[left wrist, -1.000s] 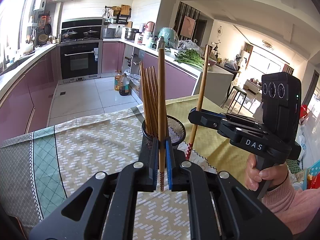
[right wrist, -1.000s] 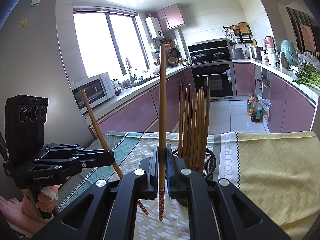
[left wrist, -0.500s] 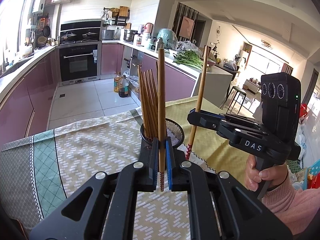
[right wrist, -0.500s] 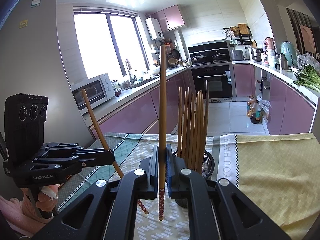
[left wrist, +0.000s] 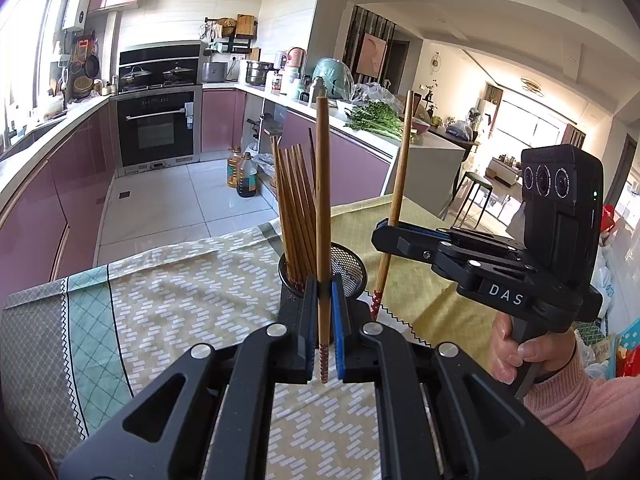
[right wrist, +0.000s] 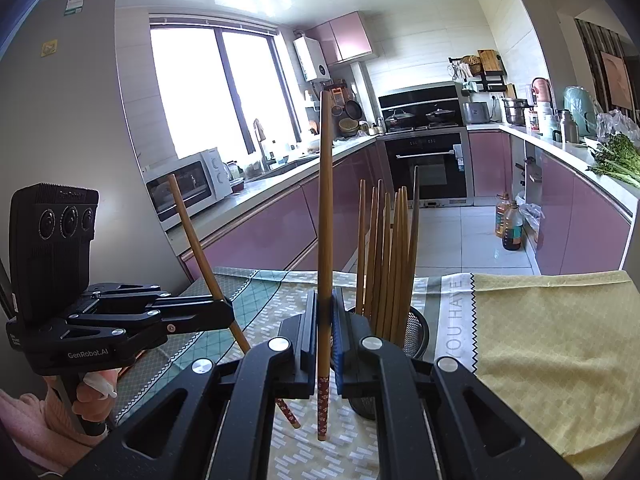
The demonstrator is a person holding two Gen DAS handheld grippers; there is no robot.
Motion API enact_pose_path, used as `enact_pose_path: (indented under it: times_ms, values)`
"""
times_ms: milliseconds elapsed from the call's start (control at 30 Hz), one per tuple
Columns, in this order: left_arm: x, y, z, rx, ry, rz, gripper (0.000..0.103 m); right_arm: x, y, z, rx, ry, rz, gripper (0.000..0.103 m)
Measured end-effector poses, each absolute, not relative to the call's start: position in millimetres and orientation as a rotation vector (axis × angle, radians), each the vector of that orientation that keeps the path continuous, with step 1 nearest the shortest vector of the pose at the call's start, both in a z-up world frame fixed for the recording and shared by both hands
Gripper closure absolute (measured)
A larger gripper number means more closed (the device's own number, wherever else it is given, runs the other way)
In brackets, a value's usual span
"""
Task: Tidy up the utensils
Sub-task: 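Lower the right gripper's chopstick into the mesh cup among the others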
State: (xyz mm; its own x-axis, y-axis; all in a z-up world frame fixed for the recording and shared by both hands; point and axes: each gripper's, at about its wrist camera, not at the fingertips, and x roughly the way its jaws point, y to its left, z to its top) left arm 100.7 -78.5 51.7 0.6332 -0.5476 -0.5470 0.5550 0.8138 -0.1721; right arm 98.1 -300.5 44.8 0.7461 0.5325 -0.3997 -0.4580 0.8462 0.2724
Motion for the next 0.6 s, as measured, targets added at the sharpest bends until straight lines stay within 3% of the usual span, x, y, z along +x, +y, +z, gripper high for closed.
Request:
enact_pose_path:
  times_ms: [600]
  values:
    - [103.7,-84.4,58.4,0.024,0.609,-0.638,0.096,98.4,-301.8,50.9,0.155,0.473,0.545,0.097]
